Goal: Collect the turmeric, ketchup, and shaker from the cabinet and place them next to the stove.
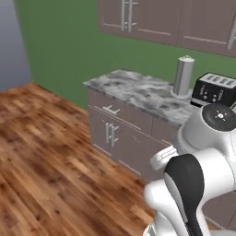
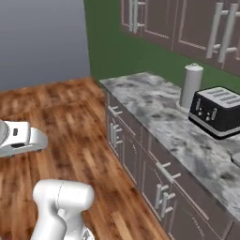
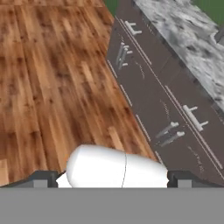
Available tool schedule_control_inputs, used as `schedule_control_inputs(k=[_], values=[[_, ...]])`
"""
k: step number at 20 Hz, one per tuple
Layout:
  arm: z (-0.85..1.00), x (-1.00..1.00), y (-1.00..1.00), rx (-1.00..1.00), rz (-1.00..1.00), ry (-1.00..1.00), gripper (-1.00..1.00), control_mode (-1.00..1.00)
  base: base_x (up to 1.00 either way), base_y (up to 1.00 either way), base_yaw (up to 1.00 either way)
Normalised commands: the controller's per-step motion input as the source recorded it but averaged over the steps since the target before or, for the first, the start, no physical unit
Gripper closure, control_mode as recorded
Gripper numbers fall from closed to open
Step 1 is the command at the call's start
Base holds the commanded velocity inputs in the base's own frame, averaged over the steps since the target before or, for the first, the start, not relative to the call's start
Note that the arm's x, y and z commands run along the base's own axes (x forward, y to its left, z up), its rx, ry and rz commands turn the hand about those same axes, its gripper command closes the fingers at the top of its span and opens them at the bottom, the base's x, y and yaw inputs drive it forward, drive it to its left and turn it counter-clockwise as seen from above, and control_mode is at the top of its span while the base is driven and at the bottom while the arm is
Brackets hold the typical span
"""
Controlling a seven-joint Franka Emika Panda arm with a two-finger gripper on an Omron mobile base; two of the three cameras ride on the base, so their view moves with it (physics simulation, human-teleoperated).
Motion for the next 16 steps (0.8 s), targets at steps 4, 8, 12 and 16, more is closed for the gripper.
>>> schedule_control_inputs(k=[4, 8, 12, 16], values=[[0.00, 0.00, 0.00, 0.00, 0.00, 0.00, -1.00, 1.00, 0.71, 0.13, 0.49], [0.00, 0.00, 0.00, 0.00, 0.00, 0.00, -1.00, 1.00, 0.73, 0.09, 0.49], [0.00, 0.00, 0.00, 0.00, 0.00, 0.00, -1.00, 1.00, 0.83, 0.02, 0.46], [0.00, 0.00, 0.00, 0.00, 0.00, 0.00, -1.00, 1.00, 0.96, 0.00, 0.44]])
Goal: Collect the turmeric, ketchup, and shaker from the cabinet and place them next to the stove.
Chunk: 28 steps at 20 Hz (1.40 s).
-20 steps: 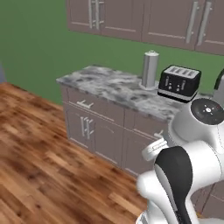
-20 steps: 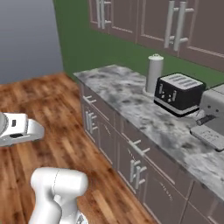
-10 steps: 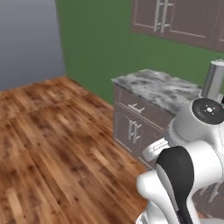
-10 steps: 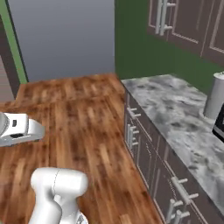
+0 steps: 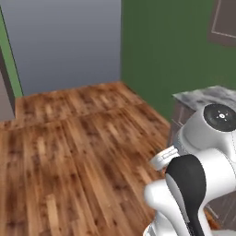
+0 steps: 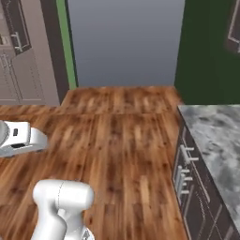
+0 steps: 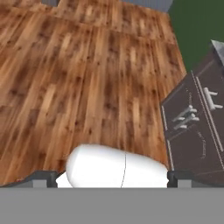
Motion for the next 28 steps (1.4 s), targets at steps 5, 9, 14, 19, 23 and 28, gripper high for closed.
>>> schedule_control_inputs(k=[5, 9, 14, 19, 23, 28], values=[[0.00, 0.00, 0.00, 0.00, 0.00, 0.00, -1.00, 1.00, 1.00, 0.00, 0.42], [0.00, 0.00, 0.00, 0.00, 0.00, 0.00, -1.00, 1.00, 1.00, 0.05, 0.39], [0.00, 0.00, 0.00, 0.00, 0.00, 0.00, -1.00, 1.00, 1.00, 0.09, 0.34], [0.00, 0.00, 0.00, 0.00, 0.00, 0.00, -1.00, 1.00, 1.00, 0.16, 0.29], [0.00, 0.00, 0.00, 0.00, 0.00, 0.00, -1.00, 1.00, 1.00, 0.44, 0.21], [0.00, 0.00, 0.00, 0.00, 0.00, 0.00, -1.00, 1.00, 1.00, 0.53, 0.19]])
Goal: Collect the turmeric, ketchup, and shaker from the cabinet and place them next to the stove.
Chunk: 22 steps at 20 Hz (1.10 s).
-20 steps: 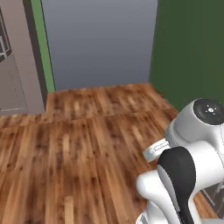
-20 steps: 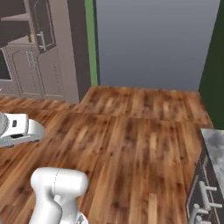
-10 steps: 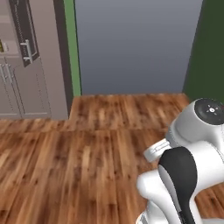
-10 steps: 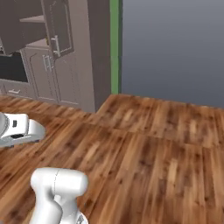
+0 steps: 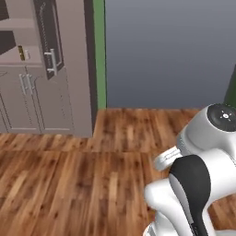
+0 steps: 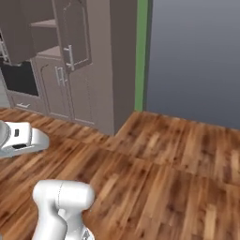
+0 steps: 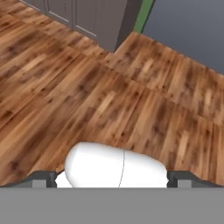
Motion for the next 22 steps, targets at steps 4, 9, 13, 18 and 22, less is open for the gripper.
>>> schedule_control_inputs(k=[4, 9, 13, 18, 22], values=[[0.00, 0.00, 0.00, 0.00, 0.00, 0.00, -1.00, 1.00, 1.00, 0.66, 0.18], [0.00, 0.00, 0.00, 0.00, 0.00, 0.00, -1.00, 1.00, 1.00, 0.63, 0.19], [0.00, 0.00, 0.00, 0.00, 0.00, 0.00, -1.00, 1.00, 1.00, 0.49, 0.19], [0.00, 0.00, 0.00, 0.00, 0.00, 0.00, -1.00, 1.00, 1.00, 0.32, 0.22], [0.00, 0.00, 0.00, 0.00, 0.00, 0.00, -1.00, 1.00, 0.89, 0.39, 0.28]])
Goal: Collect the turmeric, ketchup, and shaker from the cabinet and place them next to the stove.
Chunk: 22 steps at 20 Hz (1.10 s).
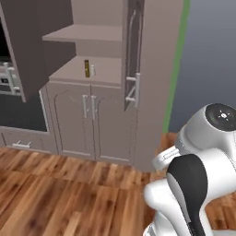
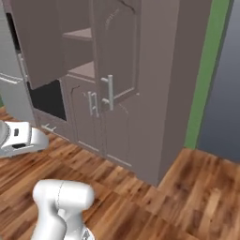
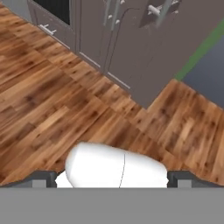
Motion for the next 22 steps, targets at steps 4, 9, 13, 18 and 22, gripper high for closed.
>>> schedule_control_inputs(k=[4, 9, 13, 18, 22], values=[[0.00, 0.00, 0.00, 0.00, 0.00, 0.00, -1.00, 1.00, 0.89, 0.33, 0.27], [0.00, 0.00, 0.00, 0.00, 0.00, 0.00, -1.00, 1.00, 0.92, 0.25, 0.23], [0.00, 0.00, 0.00, 0.00, 0.00, 0.00, -1.00, 1.00, 0.89, 0.13, 0.09], [0.00, 0.00, 0.00, 0.00, 0.00, 0.00, -1.00, 1.00, 0.74, 0.31, -0.05], [0.00, 0.00, 0.00, 0.00, 0.00, 0.00, -1.00, 1.00, 0.57, 0.48, -0.17]])
